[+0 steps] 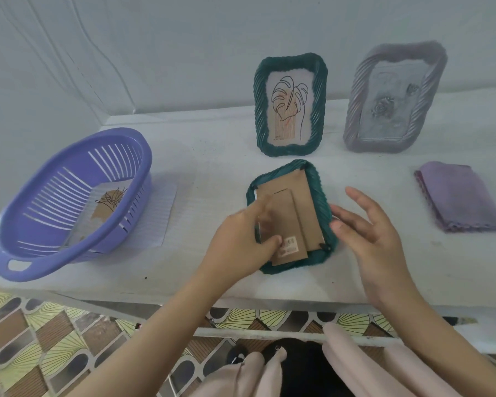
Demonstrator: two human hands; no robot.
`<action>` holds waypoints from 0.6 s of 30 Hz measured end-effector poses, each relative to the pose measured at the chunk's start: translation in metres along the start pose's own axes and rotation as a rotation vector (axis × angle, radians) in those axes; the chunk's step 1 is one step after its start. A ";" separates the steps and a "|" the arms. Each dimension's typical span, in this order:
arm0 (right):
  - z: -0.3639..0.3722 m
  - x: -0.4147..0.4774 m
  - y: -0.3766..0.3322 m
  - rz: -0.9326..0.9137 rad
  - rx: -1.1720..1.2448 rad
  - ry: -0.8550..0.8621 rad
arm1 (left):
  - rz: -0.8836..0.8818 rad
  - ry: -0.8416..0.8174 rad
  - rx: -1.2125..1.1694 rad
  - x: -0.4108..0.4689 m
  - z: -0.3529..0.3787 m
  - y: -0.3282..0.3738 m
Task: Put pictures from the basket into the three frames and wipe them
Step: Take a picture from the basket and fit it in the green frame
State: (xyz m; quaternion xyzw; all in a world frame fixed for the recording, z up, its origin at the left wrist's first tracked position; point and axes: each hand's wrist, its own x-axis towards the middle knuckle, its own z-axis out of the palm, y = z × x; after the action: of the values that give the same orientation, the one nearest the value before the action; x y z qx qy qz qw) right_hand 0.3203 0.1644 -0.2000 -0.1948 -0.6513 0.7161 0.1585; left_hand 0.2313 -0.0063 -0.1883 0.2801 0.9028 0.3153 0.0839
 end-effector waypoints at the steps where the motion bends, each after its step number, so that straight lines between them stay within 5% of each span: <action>1: 0.002 0.001 -0.005 0.014 0.082 -0.012 | -0.005 0.011 -0.037 0.003 -0.003 0.005; 6: 0.011 0.004 -0.022 0.094 0.360 -0.122 | -0.078 0.034 -0.182 0.010 -0.016 0.036; 12: 0.019 0.005 -0.025 0.185 0.508 -0.283 | -0.173 0.162 -0.040 0.018 -0.033 0.048; 18: 0.012 0.009 0.002 0.191 0.244 -0.156 | -0.311 0.184 -0.353 0.020 -0.059 0.026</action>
State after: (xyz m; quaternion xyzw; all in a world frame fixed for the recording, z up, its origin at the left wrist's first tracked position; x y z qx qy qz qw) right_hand 0.3066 0.1581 -0.2015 -0.1790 -0.5483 0.8146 0.0613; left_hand 0.2075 -0.0092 -0.1254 0.0890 0.8698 0.4757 0.0964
